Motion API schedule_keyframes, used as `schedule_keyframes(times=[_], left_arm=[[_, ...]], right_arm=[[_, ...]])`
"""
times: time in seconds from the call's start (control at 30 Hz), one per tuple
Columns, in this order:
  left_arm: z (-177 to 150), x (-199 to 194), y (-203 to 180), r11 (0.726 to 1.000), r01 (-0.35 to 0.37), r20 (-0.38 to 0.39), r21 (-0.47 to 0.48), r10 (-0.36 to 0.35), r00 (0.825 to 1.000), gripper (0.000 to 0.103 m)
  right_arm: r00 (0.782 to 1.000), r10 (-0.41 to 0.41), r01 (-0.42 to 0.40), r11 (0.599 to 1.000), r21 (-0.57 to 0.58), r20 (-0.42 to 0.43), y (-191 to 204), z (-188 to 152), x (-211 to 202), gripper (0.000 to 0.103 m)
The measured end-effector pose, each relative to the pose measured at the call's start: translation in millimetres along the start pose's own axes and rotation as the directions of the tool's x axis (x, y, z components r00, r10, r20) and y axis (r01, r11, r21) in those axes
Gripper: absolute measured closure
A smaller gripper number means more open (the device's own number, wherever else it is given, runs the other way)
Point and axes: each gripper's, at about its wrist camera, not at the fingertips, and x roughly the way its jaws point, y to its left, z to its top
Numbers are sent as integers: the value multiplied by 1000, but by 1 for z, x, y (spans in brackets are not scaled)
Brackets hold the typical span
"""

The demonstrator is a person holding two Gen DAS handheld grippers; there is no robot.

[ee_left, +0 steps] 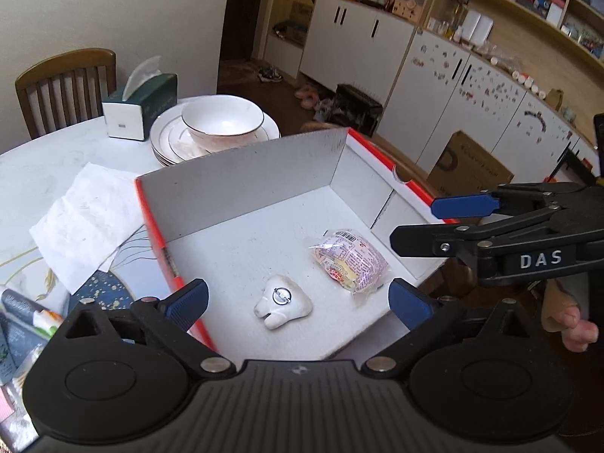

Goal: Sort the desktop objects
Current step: 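Withdraw both tools from the shoebox back to the table pile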

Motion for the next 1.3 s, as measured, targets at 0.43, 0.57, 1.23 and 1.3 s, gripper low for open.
schedule_keyframes(times=[0.43,0.57,1.23,1.3], left_arm=[[-38,-70,47,998,-34,78,-43,37,996,1],[-55,-91,65,998,-31,89,-47,35,995,1],[-144,-163,157,979,-176,101,-106,187,977,1],[-152,-168,169,969,-213,94,-125,225,970,1]], right_arm=[[999,37,-36,999,-31,19,76,-13,-7,26],[998,55,-55,998,-41,9,106,-20,-4,26],[994,91,-100,984,-145,-67,237,-58,27,26],[992,96,-108,982,-154,-81,249,-63,32,26]])
